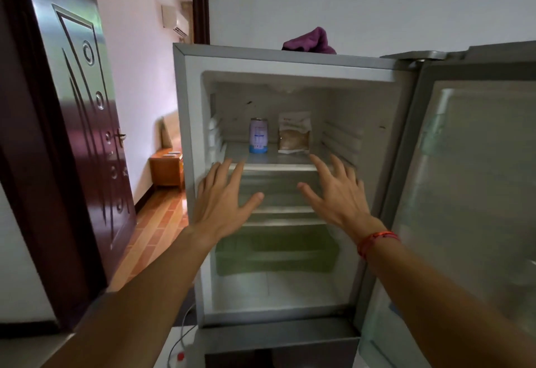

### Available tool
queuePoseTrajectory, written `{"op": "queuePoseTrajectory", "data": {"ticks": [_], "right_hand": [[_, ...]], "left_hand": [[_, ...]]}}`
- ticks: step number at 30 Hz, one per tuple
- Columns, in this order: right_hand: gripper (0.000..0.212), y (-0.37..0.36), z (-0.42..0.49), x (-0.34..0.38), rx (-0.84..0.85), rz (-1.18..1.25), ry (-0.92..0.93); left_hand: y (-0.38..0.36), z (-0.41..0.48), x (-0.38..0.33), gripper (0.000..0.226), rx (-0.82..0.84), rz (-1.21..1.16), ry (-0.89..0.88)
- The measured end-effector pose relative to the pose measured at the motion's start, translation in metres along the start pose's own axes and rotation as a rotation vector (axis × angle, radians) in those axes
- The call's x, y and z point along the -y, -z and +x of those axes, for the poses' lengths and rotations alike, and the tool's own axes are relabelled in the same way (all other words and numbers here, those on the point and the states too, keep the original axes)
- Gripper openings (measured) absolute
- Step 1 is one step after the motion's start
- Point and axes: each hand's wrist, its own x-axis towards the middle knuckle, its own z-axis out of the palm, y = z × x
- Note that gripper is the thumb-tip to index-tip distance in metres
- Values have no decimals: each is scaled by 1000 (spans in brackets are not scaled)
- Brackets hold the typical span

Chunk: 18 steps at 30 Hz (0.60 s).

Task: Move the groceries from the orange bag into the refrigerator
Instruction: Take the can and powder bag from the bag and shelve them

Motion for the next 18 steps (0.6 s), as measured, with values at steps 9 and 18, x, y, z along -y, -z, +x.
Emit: {"op": "queuePoseTrajectory", "data": {"ticks": [9,18], "right_hand": [[73,38,-102,36,5,-40,-32],[74,74,-163,34,14,-81,-62]], "left_hand": [[56,-82,2,84,8,-49,-67],[81,-117,-25,77,-17,-117,-120]]}}
